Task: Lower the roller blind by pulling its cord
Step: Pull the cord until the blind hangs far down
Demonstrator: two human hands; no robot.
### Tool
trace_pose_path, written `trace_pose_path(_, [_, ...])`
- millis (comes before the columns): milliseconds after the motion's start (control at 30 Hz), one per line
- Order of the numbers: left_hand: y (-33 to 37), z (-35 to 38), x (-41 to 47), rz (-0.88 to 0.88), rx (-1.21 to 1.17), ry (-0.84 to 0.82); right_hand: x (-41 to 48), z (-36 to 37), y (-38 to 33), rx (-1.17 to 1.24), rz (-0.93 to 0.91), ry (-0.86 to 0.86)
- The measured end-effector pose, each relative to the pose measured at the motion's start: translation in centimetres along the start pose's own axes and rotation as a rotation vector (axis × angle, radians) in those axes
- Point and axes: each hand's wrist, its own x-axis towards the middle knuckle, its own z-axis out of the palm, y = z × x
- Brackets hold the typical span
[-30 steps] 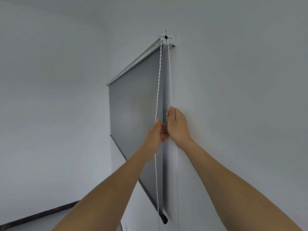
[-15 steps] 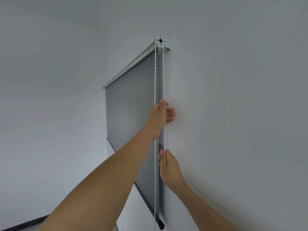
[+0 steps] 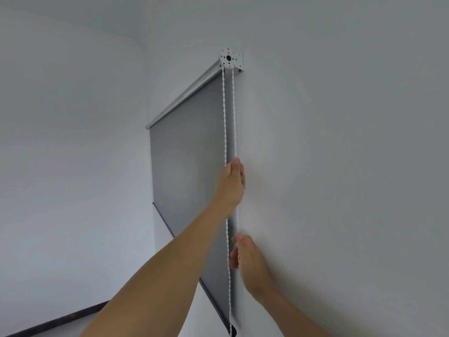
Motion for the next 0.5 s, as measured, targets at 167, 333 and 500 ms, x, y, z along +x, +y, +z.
trace_pose_path(167, [-2.6,-1.1,-1.4,-0.035,0.038,-0.011,2.0,0.1,-3.9,-0.013,-0.17,0.173])
trace_pose_path(333, [-3.5,-2.3,-2.8,-0.022,0.052,-0.036,5.3,0.8,-9.0,-0.072,-0.273,0.305])
trace_pose_path(500, [-4.8,-3.0,-4.7,-0.069,-0.066,-0.106,8.6,1.2,-13.0,-0.114,-0.352,0.346])
